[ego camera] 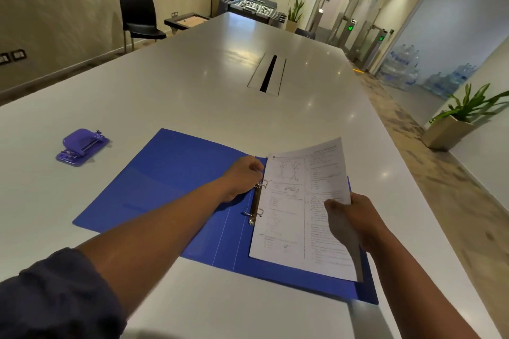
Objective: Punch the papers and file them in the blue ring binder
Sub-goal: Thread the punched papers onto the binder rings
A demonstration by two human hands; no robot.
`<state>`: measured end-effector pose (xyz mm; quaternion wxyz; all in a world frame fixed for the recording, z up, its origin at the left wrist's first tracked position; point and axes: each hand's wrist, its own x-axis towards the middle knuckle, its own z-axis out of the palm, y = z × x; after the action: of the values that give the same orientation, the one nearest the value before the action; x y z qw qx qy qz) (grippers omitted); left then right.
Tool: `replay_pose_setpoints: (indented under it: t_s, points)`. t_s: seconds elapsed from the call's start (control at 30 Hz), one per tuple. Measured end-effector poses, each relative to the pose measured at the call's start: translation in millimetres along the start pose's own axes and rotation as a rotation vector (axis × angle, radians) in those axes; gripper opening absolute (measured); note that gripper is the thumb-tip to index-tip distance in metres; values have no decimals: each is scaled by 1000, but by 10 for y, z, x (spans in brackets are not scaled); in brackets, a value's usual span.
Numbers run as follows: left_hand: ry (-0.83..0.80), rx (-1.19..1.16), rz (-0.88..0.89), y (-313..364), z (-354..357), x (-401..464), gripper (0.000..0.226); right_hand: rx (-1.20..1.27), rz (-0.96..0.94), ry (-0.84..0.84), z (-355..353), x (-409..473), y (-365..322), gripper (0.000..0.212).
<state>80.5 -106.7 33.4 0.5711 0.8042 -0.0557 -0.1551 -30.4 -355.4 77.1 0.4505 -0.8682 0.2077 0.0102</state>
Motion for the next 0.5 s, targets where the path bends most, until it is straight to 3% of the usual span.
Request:
replay_pose_setpoints:
  t_s: [0.13, 0.33, 0.5]
  points:
    - [-136, 72, 121, -84, -85, -251, 45, 41, 26, 20, 93, 19, 140, 13]
    - [-349, 410, 177, -280, -195, -357, 112, 86, 22, 104, 166, 40, 350, 26]
    - [-362, 590, 274, -369, -181, -375, 115, 77, 48, 158, 164, 26, 436, 34]
